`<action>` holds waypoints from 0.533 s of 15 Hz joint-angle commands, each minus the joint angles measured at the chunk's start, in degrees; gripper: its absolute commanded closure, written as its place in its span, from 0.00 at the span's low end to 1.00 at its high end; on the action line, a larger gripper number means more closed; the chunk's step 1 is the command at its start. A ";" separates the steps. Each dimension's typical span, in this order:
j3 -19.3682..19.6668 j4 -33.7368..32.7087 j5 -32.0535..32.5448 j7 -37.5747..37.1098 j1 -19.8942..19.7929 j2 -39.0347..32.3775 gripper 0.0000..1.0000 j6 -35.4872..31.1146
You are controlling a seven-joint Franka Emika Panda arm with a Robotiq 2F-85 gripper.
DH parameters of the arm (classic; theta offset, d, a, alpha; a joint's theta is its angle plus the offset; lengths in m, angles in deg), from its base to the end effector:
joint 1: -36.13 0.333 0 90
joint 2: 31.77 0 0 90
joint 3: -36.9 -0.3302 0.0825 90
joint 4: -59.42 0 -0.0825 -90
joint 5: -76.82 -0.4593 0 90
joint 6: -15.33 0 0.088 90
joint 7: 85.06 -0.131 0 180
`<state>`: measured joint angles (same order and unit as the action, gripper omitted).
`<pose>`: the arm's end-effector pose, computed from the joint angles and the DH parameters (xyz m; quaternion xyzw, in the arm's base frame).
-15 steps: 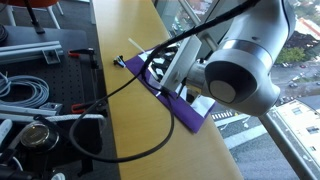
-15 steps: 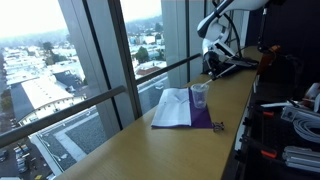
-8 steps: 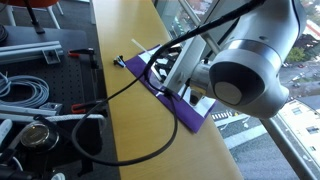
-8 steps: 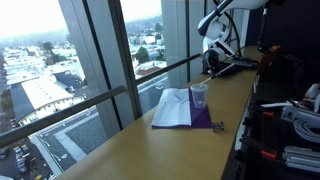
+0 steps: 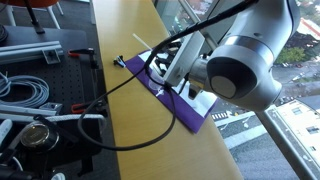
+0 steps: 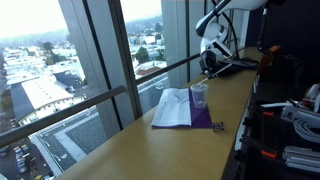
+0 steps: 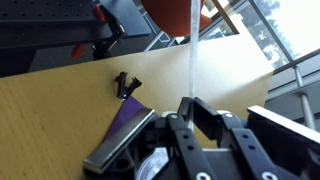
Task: Pick up the clear straw and put it through the top hole into the clear plastic cup
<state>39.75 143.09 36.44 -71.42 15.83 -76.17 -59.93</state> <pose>0.6573 -0.1718 0.1688 -0.8382 0.1409 0.2957 0.4360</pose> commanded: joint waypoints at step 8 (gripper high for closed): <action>1.11 -2.36 -0.70 -0.32 -1.52 -2.50 0.98 1.86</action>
<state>40.92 142.92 36.45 -71.42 14.56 -76.97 -59.93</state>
